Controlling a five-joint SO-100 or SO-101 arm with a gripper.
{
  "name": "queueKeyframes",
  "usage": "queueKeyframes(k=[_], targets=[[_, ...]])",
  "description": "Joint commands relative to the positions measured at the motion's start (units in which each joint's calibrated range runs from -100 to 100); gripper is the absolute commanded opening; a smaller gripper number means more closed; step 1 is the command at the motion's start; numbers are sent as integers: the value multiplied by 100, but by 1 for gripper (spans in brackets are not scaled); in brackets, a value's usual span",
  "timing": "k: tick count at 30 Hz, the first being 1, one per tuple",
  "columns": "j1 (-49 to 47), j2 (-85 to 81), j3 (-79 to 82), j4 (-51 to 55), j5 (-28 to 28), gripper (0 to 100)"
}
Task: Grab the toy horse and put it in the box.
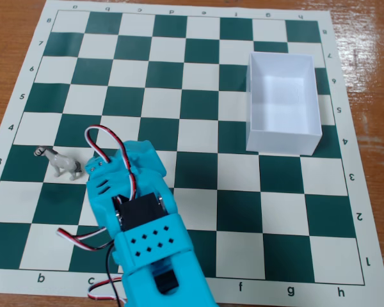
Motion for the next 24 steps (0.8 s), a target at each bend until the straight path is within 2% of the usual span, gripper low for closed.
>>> queueKeyframes(k=[1, 15, 21, 24], targets=[[-240, 306, -24, -687, 122, 20], [-761, 2562, -1034, -1950, -49, 20], [-718, 3394, -1608, -1975, -5, 21], [-647, 3554, -1681, -1916, 225, 21]])
